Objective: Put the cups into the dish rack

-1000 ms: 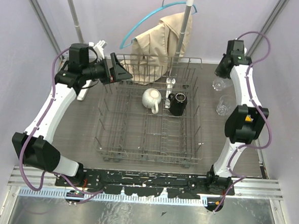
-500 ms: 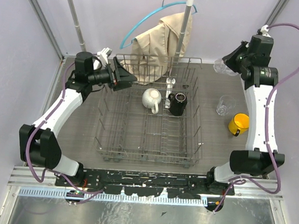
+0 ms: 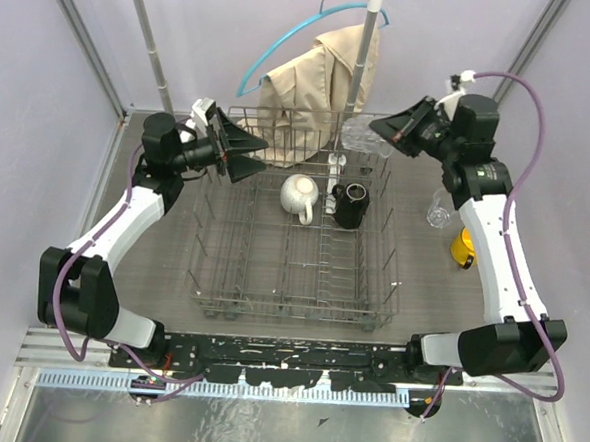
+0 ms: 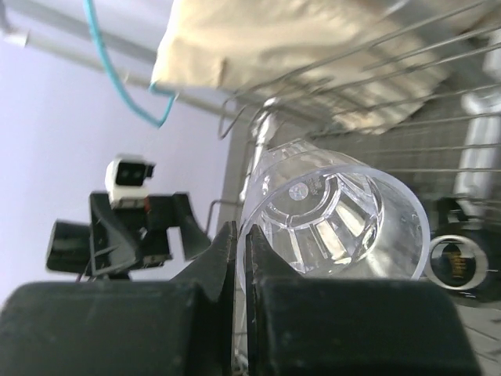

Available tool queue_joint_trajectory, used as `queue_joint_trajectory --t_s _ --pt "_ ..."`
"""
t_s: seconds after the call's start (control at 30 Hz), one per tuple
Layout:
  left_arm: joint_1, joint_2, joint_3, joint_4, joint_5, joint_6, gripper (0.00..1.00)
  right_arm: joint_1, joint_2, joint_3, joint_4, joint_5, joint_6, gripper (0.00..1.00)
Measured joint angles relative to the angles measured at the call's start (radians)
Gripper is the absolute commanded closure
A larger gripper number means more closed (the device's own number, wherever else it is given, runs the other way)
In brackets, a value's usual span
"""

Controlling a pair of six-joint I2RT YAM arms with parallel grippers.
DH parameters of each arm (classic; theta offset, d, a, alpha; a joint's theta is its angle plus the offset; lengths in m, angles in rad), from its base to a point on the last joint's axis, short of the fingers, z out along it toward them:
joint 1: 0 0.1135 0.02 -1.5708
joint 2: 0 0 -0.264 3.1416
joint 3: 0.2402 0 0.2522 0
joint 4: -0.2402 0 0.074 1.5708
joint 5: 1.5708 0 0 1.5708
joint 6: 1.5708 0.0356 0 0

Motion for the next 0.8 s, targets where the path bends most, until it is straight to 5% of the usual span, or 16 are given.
queue_joint_trajectory --t_s 0.3,0.8 --pt "0.000 -0.014 -0.041 0.075 -0.022 -0.121 0.02 0.240 0.026 -0.068 0.223 -0.051 0.119 0.99" --pt "0.000 -0.014 -0.060 0.134 -0.053 -0.224 0.02 0.333 0.121 -0.087 0.399 -0.068 0.239 1.00"
